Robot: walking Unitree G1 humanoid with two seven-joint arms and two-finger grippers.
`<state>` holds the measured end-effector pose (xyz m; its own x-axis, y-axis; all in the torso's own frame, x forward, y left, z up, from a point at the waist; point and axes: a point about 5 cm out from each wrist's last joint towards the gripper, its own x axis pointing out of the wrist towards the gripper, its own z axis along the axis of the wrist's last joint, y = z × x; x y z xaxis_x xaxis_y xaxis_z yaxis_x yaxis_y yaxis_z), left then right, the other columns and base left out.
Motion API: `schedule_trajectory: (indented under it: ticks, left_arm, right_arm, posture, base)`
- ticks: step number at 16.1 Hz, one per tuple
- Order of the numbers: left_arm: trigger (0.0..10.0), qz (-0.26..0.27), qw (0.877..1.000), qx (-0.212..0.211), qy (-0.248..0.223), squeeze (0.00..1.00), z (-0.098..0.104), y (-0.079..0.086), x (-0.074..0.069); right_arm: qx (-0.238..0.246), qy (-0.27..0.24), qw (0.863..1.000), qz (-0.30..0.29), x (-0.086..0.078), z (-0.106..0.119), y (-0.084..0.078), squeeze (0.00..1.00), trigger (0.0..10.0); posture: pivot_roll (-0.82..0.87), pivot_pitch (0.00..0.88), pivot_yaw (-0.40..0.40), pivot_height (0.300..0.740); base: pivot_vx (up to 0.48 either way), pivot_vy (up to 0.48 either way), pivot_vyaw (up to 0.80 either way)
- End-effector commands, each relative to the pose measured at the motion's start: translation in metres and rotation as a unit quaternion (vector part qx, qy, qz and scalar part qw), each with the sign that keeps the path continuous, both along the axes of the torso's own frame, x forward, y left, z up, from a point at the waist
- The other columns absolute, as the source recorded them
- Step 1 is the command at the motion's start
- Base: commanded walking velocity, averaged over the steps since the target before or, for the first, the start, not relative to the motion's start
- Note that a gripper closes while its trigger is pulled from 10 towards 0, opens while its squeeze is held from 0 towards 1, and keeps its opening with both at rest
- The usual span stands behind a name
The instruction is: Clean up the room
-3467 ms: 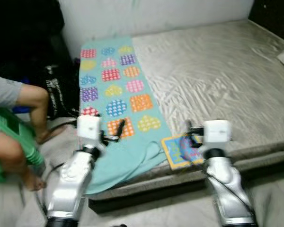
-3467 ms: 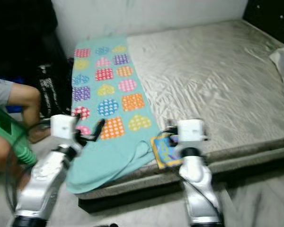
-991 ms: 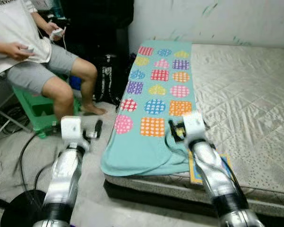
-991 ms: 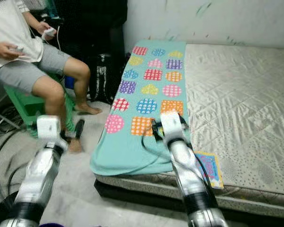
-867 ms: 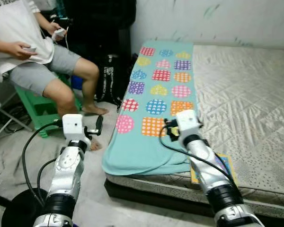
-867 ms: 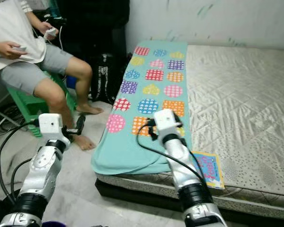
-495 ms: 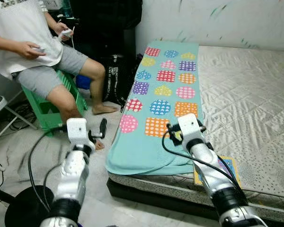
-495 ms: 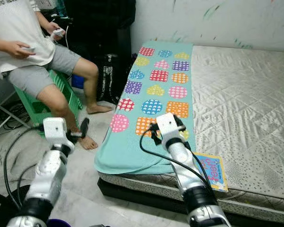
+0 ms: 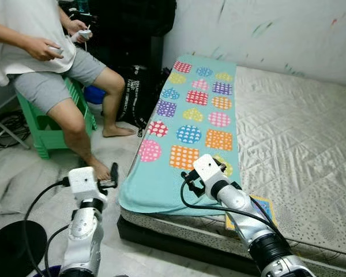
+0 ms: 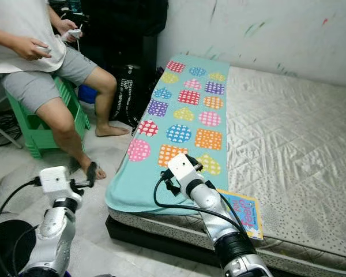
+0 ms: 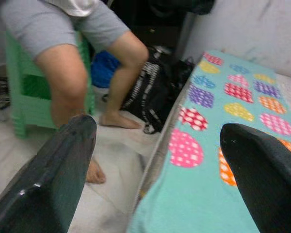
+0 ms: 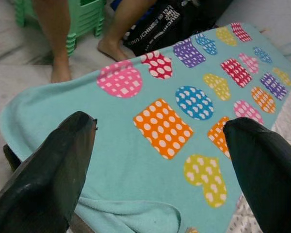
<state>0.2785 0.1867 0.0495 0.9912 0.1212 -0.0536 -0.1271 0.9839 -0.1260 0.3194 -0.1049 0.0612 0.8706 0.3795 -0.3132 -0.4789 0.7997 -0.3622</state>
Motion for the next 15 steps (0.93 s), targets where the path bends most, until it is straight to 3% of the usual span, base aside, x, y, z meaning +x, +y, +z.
schedule_trajectory:
  ticks: [1, 5, 10, 15]
  left_arm:
    - [10.0, -0.012, 1.000, 0.002, -0.007, 0.00, 0.003, -0.002, 0.002]
    - [10.0, -0.060, 0.998, 0.019, -0.001, 0.00, 0.008, -0.010, 0.010]
    - [10.0, -0.065, 0.998, 0.022, -0.010, 0.00, 0.014, -0.011, 0.010]
    - [10.0, -0.049, 0.996, 0.066, -0.019, 0.00, 0.030, 0.020, 0.010]
  right_arm:
    - [-0.001, -0.005, 1.000, -0.012, 0.002, 0.003, -0.006, 0.00, 10.0]
    - [0.026, -0.009, 0.999, -0.040, -0.007, -0.001, -0.006, 0.00, 10.0]
    - [0.030, -0.005, 0.998, -0.049, -0.010, -0.005, -0.010, 0.00, 10.0]
    - [0.053, -0.003, 0.997, -0.057, 0.003, 0.001, 0.004, 0.00, 10.0]
  posture:
    - [0.08, 0.000, -0.065, 0.740]
    - [0.03, 0.000, 0.012, 0.740]
    - [0.06, 0.000, 0.018, 0.740]
    - [0.17, 0.000, 0.009, 0.740]
  base:
    - [0.000, 0.000, 0.00]
    - [0.000, 0.000, 0.00]
    - [0.000, 0.000, 0.00]
    - [0.000, 0.000, 0.00]
